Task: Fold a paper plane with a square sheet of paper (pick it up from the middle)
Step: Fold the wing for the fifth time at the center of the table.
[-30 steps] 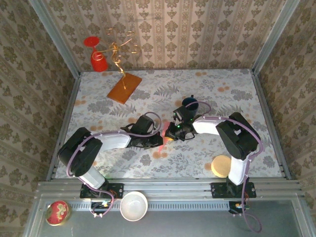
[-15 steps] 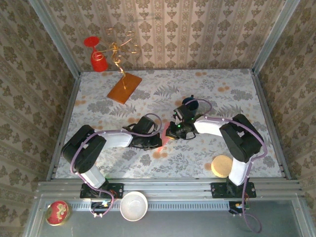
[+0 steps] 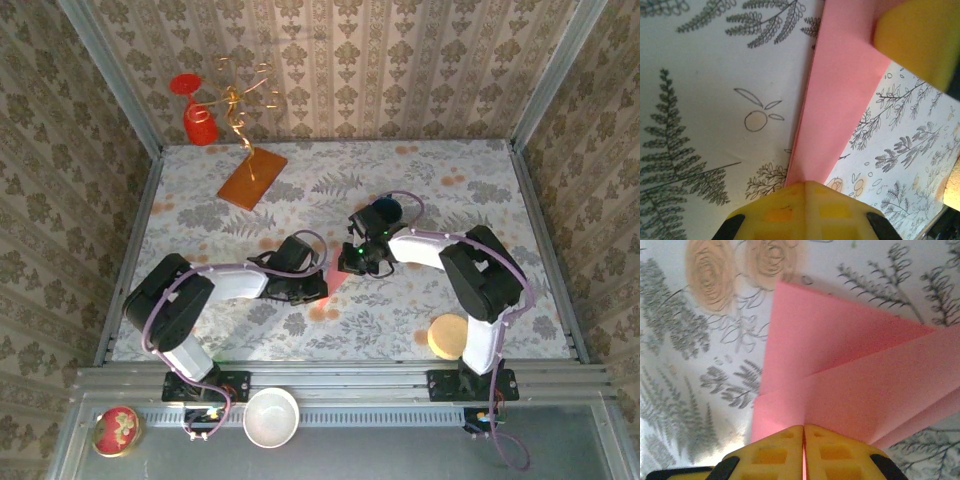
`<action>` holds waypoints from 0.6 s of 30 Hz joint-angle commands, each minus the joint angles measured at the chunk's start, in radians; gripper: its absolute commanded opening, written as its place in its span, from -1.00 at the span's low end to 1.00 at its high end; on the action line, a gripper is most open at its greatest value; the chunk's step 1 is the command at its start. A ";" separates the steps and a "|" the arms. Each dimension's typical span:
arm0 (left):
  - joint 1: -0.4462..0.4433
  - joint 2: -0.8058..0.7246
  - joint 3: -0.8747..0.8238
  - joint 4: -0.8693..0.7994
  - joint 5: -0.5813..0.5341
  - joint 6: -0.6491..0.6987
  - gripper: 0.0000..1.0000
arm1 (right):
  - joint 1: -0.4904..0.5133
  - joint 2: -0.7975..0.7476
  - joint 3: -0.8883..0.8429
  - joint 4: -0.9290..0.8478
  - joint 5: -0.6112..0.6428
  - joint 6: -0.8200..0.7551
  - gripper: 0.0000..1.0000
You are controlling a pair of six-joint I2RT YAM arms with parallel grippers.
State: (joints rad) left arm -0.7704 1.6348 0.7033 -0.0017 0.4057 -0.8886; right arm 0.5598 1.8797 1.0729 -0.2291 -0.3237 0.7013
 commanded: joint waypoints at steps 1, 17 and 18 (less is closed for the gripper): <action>-0.001 -0.010 -0.067 -0.113 -0.025 -0.014 -1.00 | -0.008 0.034 0.024 -0.075 0.060 -0.036 -0.77; -0.003 -0.078 0.059 -0.022 -0.010 0.044 -1.00 | -0.008 0.022 -0.034 -0.051 0.022 0.035 -0.79; -0.002 -0.056 0.071 -0.019 -0.006 0.041 -1.00 | -0.008 0.022 -0.034 -0.049 0.017 0.036 -0.79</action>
State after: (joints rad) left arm -0.7708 1.5387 0.7277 -0.0319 0.3954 -0.8703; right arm 0.5564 1.8858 1.0752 -0.2329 -0.3309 0.7181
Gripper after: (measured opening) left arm 0.049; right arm 0.105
